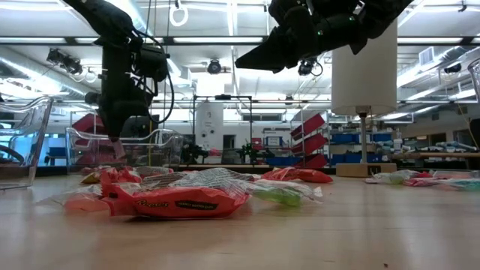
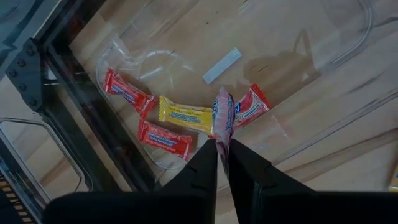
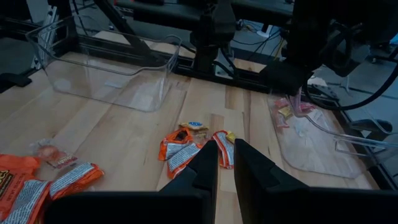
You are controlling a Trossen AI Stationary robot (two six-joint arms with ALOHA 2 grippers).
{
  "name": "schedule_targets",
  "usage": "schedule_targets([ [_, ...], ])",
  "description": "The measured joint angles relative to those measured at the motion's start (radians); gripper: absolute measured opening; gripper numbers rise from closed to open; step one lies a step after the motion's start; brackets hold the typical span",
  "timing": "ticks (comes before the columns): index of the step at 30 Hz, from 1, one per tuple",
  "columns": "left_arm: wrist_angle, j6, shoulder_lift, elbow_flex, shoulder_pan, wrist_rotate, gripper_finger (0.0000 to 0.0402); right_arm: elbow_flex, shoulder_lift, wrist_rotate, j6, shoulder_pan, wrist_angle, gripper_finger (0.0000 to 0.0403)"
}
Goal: Sort candy
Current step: Put the pink candy into the top left transparent bin, then put the yellow candy into the top left transparent bin
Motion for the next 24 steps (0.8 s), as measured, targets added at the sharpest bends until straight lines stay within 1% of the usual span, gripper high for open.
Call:
schedule_targets([
  [13,0.004,0.002,0.000,0.000,0.000,-0.004,0.0075,0.000,0.000,0.000,0.000,0.000,0.000,0.0039],
  [18,-0.010,0.007,-0.001,0.026,-0.002,-0.005,0.0076,0.000,0.000,0.007,0.000,0.000,0.000,0.0039],
  [20,-0.010,0.026,-0.001,0.048,-0.002,-0.005,0.0076,0.000,0.000,0.061,0.015,0.000,0.001,0.0039],
  [24,-0.011,0.053,-0.001,0.109,-0.003,-0.005,0.0076,0.000,0.000,0.216,0.073,0.000,0.000,0.0039],
])
